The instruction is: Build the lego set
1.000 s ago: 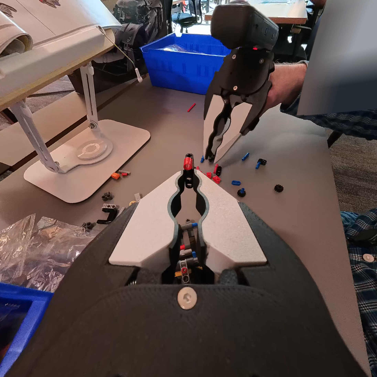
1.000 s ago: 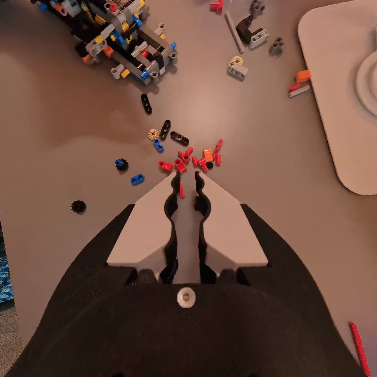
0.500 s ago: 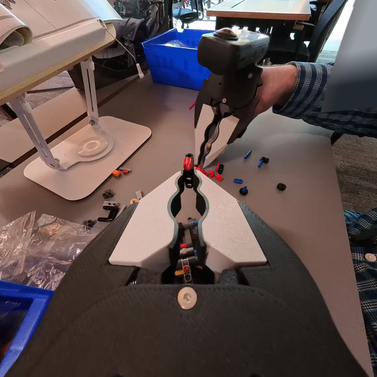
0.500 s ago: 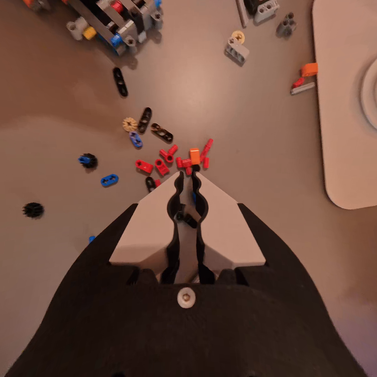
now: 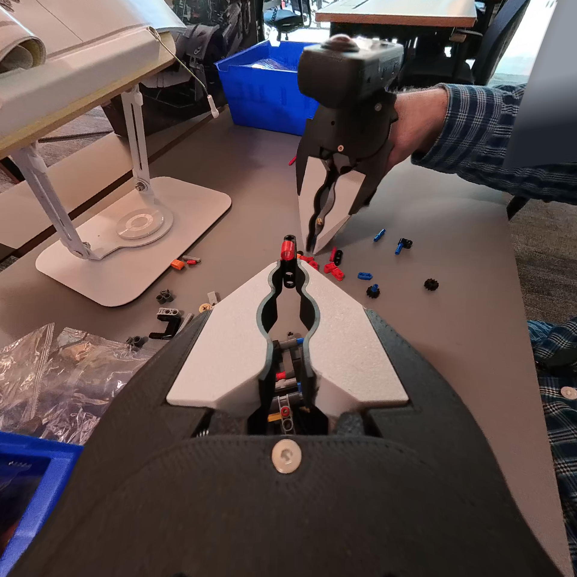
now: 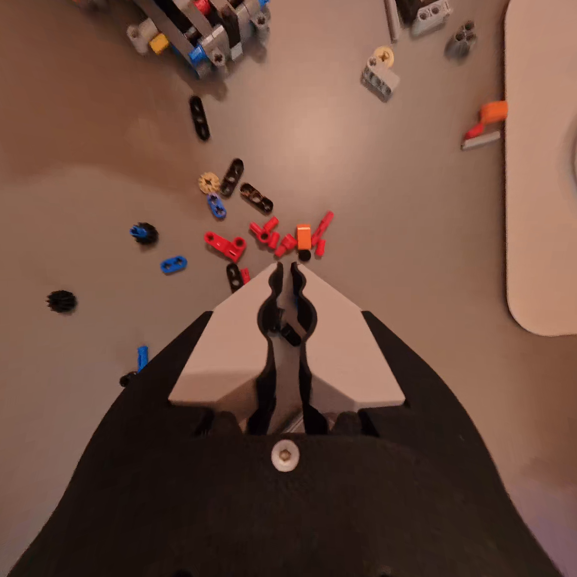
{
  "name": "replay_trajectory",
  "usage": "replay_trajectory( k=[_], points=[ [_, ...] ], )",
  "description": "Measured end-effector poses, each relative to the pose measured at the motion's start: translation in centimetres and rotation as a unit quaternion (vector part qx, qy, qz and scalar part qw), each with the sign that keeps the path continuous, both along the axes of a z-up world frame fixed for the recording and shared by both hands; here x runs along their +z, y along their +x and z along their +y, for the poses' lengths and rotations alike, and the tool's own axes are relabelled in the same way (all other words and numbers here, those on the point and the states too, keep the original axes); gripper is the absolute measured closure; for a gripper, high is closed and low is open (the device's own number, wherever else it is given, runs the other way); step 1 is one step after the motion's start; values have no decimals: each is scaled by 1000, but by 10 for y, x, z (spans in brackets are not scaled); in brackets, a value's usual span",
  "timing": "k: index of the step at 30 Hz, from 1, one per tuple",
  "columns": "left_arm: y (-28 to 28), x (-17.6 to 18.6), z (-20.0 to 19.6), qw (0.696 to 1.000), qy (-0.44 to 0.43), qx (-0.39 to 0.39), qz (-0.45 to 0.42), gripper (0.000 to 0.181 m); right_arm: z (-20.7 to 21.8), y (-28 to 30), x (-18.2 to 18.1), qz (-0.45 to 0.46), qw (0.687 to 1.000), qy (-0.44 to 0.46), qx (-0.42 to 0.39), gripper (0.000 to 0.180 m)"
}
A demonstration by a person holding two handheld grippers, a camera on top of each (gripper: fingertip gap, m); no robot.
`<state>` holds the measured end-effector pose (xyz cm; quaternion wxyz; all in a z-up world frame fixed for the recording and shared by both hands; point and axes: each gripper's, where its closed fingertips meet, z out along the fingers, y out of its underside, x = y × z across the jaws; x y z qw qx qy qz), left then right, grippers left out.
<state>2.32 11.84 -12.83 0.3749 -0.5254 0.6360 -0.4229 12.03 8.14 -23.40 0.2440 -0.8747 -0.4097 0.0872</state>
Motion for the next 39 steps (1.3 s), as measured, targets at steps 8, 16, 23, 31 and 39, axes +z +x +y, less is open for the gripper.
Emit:
replay_trajectory(
  k=[8, 16, 23, 31, 39],
  points=[
    [0, -1, 0, 1000, 3, -1, 3, 175, -2, -17, 3, 42, 999, 1, 26, 177],
    [1, -3, 0, 1000, 5, -3, 6, 175, 4, -17, 9, 42, 997, 38, 61, 168],
    [1, -4, 2, 1000, 4, 0, 7, 175, 6, -20, 6, 52, 991, 23, 120, 163],
    [1, -4, 3, 1000, 9, 1, 9, 175, 2, -24, 0, 41, 986, 3, 163, 164],
    [2, -6, 5, 1000, 9, 2, 14, 175, 1, -23, -1, 34, 985, -20, 165, 172]
  ],
)
